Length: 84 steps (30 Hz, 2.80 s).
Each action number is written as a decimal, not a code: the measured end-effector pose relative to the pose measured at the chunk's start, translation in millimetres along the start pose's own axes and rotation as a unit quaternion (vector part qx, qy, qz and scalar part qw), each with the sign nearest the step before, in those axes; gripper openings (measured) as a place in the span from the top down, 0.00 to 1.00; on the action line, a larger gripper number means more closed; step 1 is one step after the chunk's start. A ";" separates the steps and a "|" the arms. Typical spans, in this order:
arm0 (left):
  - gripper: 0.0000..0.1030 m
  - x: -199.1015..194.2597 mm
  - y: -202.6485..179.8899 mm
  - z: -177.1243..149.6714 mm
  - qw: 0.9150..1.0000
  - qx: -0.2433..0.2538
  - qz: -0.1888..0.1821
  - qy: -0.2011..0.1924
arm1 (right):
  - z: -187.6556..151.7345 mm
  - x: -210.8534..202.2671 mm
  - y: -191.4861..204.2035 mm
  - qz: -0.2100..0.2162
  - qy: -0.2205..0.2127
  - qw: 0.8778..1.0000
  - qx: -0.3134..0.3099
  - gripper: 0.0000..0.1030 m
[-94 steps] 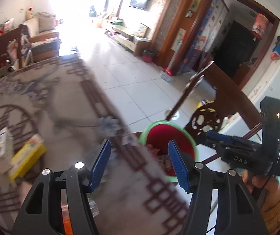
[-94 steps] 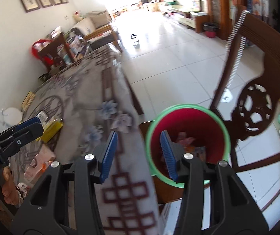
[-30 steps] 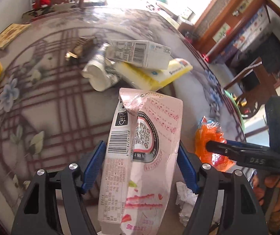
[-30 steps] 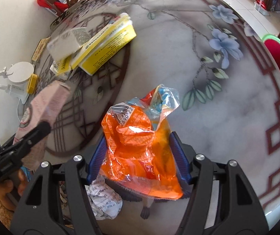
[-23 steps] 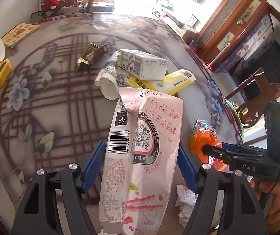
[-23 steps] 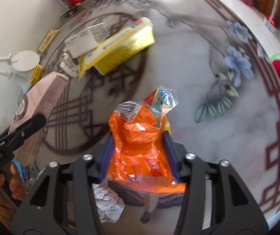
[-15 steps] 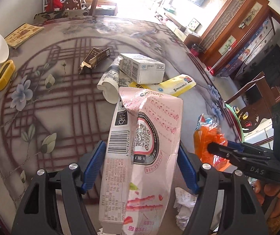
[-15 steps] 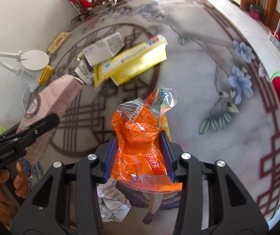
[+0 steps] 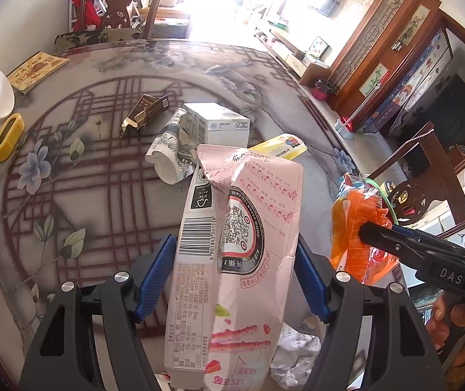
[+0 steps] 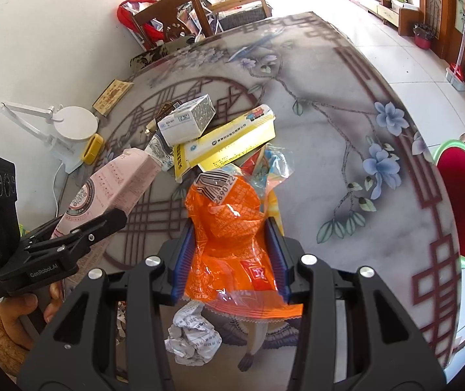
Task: Collect trash
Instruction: 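Lift both bags and carry them toward the red bin with both tools, then open the right tool over the bin while left tool carries the pink bag, then open the left tool over the red bin to drop the pink bag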
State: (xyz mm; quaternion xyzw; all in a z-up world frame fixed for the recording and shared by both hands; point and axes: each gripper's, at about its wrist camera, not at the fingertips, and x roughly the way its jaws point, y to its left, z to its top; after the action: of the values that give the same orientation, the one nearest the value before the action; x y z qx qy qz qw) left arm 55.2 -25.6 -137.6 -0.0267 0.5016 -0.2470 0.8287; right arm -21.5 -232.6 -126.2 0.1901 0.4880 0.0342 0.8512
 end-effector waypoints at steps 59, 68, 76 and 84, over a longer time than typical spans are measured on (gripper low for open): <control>0.34 75.0 -240.7 18.6 0.996 0.084 -0.016 0.008 | 16.4 -107.4 -312.4 -0.119 -0.080 0.981 0.134 0.58; 0.34 84.9 -269.4 18.7 0.993 0.110 -0.025 0.020 | 22.0 -106.6 -321.4 -0.125 -0.083 0.981 0.127 0.58; 0.34 92.6 -289.9 21.9 0.991 0.132 -0.028 0.024 | 22.6 -102.7 -334.0 -0.143 -0.075 0.979 0.128 0.40; 0.34 119.0 -330.7 26.0 0.983 0.168 -0.055 0.041 | 4.2 -131.4 -361.1 -0.161 -0.109 0.963 0.186 0.33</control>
State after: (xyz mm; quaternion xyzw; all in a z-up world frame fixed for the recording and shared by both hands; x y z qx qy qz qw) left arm -4.7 -372.6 -125.5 0.0952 0.4839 -0.3741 0.7854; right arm -132.5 -599.9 -145.7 0.2662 0.4144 -0.2154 0.8432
